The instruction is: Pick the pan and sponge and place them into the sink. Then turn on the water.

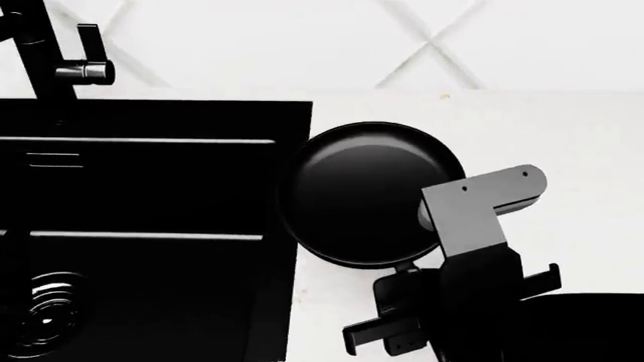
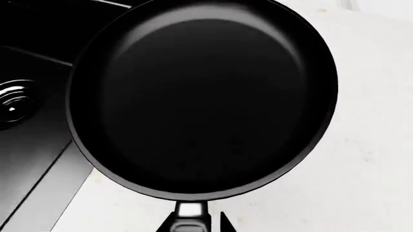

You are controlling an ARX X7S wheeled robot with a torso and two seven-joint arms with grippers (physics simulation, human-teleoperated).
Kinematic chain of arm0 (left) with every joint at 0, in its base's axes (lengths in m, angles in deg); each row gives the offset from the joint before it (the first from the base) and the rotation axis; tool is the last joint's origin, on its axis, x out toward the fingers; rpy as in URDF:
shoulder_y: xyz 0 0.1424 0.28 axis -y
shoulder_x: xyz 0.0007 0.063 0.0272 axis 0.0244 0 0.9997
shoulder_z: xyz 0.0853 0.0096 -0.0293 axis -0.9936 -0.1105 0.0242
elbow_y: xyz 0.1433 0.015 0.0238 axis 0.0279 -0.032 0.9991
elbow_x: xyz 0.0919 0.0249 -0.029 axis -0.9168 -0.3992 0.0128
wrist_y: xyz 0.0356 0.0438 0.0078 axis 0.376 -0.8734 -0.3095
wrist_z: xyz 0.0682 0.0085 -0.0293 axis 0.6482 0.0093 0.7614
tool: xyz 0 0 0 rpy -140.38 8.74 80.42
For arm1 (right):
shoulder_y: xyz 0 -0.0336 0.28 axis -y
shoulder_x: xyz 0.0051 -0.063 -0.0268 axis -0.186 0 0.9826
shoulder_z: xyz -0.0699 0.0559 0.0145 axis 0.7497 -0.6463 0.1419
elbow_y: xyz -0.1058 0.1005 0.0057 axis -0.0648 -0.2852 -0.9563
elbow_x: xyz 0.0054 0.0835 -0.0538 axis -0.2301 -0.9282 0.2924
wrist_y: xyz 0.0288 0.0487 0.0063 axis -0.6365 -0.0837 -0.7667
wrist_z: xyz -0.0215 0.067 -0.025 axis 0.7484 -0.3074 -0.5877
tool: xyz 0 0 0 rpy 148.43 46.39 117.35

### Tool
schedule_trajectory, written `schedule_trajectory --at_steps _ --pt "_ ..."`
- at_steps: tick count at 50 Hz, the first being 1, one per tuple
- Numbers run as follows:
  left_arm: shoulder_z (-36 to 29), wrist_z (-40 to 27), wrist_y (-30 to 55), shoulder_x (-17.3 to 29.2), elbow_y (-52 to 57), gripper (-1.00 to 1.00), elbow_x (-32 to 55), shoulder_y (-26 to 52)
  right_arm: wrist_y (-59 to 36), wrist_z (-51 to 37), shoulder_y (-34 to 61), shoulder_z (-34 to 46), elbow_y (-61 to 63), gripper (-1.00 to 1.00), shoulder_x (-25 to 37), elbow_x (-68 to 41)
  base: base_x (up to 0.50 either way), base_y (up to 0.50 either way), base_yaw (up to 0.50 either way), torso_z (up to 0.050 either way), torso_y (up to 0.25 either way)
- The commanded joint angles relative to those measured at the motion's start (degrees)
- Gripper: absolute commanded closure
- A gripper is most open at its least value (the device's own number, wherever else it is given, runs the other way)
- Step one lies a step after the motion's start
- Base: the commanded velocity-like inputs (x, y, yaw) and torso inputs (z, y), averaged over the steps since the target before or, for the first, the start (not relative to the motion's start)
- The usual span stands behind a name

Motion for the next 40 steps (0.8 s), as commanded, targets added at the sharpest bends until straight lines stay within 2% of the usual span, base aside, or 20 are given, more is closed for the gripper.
schedule_trajectory --at_steps 1,40 --pt "1.16 0.29 -1.01 -0.1 0.09 -1.0 0.28 -0.87 0.25 1.69 1.17 -0.71 0.96 1.0 -0.02 1.71 0.0 0.5 0.0 0.0 0.0" --pt "1.7 0.53 -2.16 0.93 -0.64 -1.0 0.9 -1.55 4.29 4.74 -2.42 1.05 1.37 1.0 0.94 4.37 0.01 0.5 0.0 0.001 0.002"
